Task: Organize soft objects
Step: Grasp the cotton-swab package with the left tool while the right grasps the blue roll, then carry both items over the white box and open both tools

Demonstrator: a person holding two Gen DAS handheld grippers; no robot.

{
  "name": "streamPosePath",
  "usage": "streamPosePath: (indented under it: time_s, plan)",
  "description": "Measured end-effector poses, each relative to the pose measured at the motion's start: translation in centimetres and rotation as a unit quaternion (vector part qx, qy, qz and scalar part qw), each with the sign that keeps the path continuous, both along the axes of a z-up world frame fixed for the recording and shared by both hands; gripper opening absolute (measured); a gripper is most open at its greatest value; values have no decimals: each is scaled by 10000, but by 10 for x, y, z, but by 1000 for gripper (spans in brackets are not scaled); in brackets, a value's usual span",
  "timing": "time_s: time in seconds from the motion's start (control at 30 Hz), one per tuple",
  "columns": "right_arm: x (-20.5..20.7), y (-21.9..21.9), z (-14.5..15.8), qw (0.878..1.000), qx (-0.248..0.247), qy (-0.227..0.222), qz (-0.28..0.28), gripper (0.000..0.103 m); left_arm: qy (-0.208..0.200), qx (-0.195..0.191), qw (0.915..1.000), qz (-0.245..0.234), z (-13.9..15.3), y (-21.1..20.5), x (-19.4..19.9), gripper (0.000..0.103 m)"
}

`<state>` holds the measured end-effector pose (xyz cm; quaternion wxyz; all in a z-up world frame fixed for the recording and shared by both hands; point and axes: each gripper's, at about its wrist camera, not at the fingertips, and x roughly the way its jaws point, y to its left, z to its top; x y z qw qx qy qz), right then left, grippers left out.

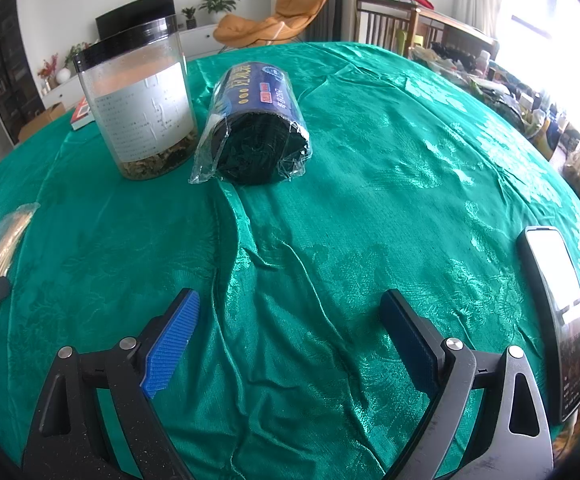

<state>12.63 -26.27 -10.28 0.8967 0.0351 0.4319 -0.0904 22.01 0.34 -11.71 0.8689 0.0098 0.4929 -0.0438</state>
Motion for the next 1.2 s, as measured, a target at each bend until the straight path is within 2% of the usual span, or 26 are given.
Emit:
streamPosePath:
  time_s: [0.13, 0.2, 0.27, 0.33, 0.4, 0.47, 0.53, 0.57, 0.63, 0.67, 0.7, 0.73, 0.83, 0.97, 1.07, 1.2]
  plan:
    - [0, 0, 0, 10000, 16, -8, 0, 93, 96, 21, 9999, -132, -2, 3, 8, 94]
    - [0, -6, 3, 9997, 234, -30, 17, 91, 95, 88, 9995, -277, -1, -2, 8, 94]
    - [1, -18, 17, 9972, 712, -224, -54, 91, 48, 188, 9993, -329, 0, -4, 8, 94]
    - [13, -29, 41, 9959, 773, -436, -148, 91, 41, 203, 9992, -328, 1, -5, 8, 92]
    - [39, -38, 65, 9956, 798, -483, -37, 91, 39, 129, 9993, -342, 2, -4, 9, 78]
    - [72, -43, 75, 9954, 908, -282, 86, 91, 51, -7, 9994, -338, 4, -3, 10, 70]
    - [106, -47, 73, 9947, 1020, -14, 145, 91, -4, -10, 9996, -300, 5, -3, 11, 58]
    - [118, -48, 69, 9940, 1069, 93, 197, 91, -35, -27, 9996, -285, 5, -2, 12, 48]
    - [144, -43, 52, 9918, 1120, 470, 389, 89, -52, -124, 9996, -250, 7, 0, 14, 41]
    - [150, -41, 45, 9909, 1123, 603, 437, 84, -53, -212, 9995, -236, 8, 2, 14, 37]
    - [154, -39, 35, 9899, 1105, 748, 469, 56, -43, -304, 9993, -214, 10, 5, 14, 36]
    - [153, -40, 32, 9880, 1235, 744, 547, 56, -54, -412, 9990, -177, 12, 7, 13, 36]
    - [142, -45, 43, 9938, 966, 523, 171, 55, -241, -852, 9961, -32, 31, 18, 6, 36]
    - [111, -49, 89, 9988, 485, -91, 63, 55, -543, -1481, 9875, 43, 72, 36, -14, 36]
    - [89, -24, 133, 9977, 215, -385, 523, 55, -829, -1720, 9816, 84, 106, 60, -40, 36]
    - [55, 51, 170, 9870, 437, -538, 1452, 55, -1175, -1572, 9801, 288, 141, 109, -83, 36]
